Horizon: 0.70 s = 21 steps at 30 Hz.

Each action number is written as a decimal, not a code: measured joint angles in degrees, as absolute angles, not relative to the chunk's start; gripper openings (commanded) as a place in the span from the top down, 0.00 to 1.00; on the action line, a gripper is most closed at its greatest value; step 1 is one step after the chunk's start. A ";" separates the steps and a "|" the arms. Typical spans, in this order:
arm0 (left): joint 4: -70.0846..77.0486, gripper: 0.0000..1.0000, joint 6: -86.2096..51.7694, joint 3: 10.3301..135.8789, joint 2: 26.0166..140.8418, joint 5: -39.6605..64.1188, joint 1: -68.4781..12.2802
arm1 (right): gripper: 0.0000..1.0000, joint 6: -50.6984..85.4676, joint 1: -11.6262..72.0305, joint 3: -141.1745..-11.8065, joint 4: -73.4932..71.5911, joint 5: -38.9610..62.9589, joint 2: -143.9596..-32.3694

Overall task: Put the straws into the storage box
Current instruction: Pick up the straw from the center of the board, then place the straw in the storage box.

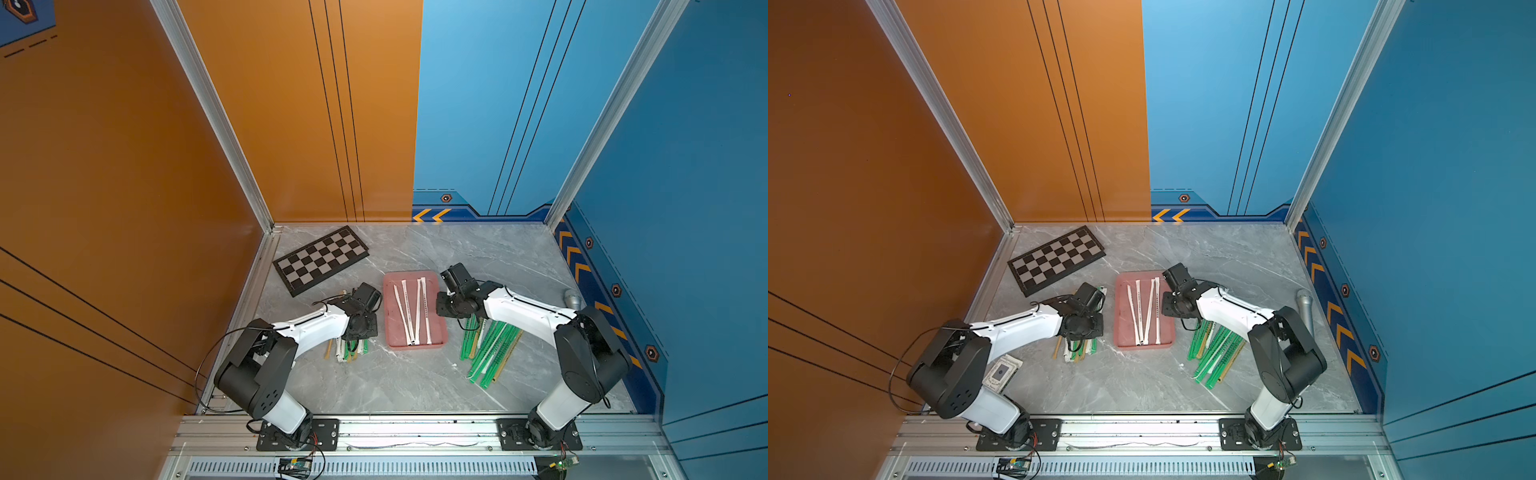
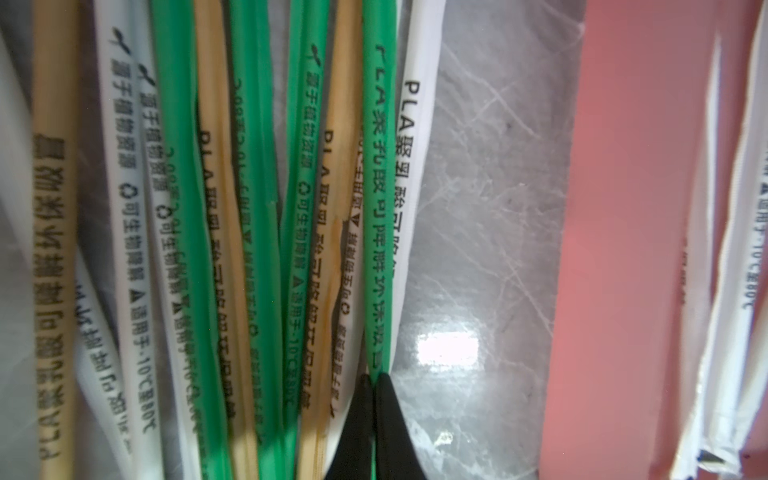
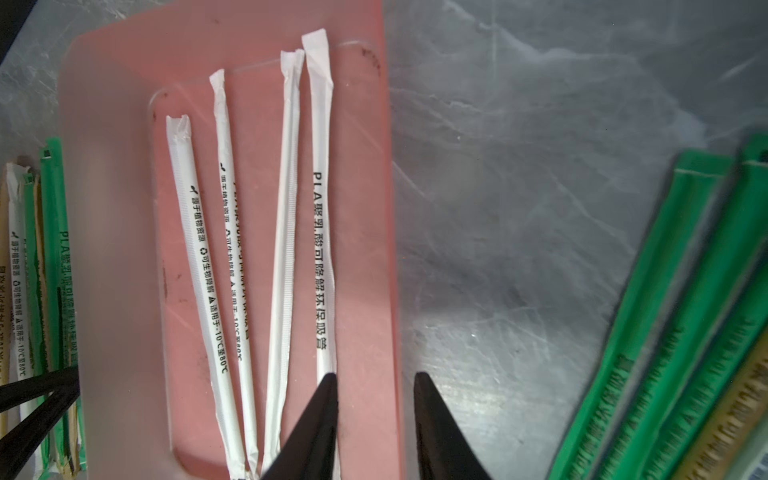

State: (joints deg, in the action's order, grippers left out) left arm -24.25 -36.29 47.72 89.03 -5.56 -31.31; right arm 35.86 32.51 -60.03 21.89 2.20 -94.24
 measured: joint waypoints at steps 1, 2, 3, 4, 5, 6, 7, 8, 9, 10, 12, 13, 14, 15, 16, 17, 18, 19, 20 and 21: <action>-24.25 0.95 -36.29 47.72 88.71 -5.56 -31.33 | 0.66 35.83 32.01 -59.61 21.87 2.00 -93.49; -24.27 0.95 -36.32 47.72 88.18 -5.76 -31.46 | 0.66 35.83 31.40 -59.16 21.85 1.76 -92.62; -24.25 0.95 -36.32 47.72 87.44 -5.96 -31.75 | 0.66 35.83 30.76 -58.61 21.85 1.58 -91.68; -24.25 0.95 -36.29 47.72 86.70 -6.17 -32.23 | 0.66 35.83 30.17 -58.11 21.82 1.41 -90.96; -24.27 0.95 -36.27 47.81 85.76 -6.48 -33.04 | 0.66 35.83 29.43 -57.47 21.82 1.26 -90.21; -24.36 0.95 -36.25 48.05 85.14 -6.83 -33.85 | 0.66 35.86 28.64 -56.90 21.85 1.21 -89.69; -24.49 0.95 -36.25 48.60 84.58 -7.11 -34.94 | 0.66 35.88 27.73 -56.25 21.85 1.19 -89.27; -24.51 0.95 -36.25 49.34 84.14 -7.38 -36.03 | 0.66 35.97 26.87 -55.68 21.85 1.19 -89.10; -24.47 0.95 -36.27 49.98 83.88 -7.49 -36.82 | 0.66 35.99 26.24 -55.24 21.85 1.19 -89.06; -24.45 0.95 -36.27 50.74 83.61 -7.51 -37.65 | 0.66 36.01 25.47 -54.63 21.85 1.19 -89.06; -24.16 0.96 -36.47 51.81 83.20 -7.51 -38.92 | 0.66 35.99 24.56 -53.52 21.87 1.15 -89.06; -23.97 0.95 -36.58 52.18 83.05 -7.53 -39.57 | 0.66 36.01 24.29 -53.06 21.87 1.06 -89.06; -23.59 0.95 -36.86 52.45 82.96 -7.57 -40.18 | 0.66 35.99 24.12 -52.64 21.87 0.95 -89.06; -23.24 0.95 -37.06 52.58 82.94 -7.64 -40.82 | 0.66 36.01 23.92 -52.36 21.89 0.91 -89.06; -22.72 0.95 -37.36 52.64 82.94 -7.64 -41.54 | 0.66 36.03 23.79 -52.10 21.87 0.78 -89.06; -22.13 0.96 -37.58 52.64 82.98 -7.62 -42.13 | 0.67 36.03 23.62 -51.90 21.87 0.75 -89.06; -21.61 0.95 -37.93 52.66 83.11 -7.44 -42.48 | 0.67 36.07 23.51 -51.77 21.87 0.75 -89.08; -21.06 0.95 -38.17 52.80 83.42 -7.27 -42.70 | 0.67 36.21 23.33 -51.66 21.85 0.73 -89.08; -20.56 0.95 -38.52 53.15 84.03 -7.09 -42.85 | 0.68 36.25 23.22 -51.62 21.89 0.75 -89.10; -20.10 0.95 -38.68 53.45 84.62 -6.92 -42.87 | 0.69 36.25 23.22 -51.62 21.87 0.75 -89.17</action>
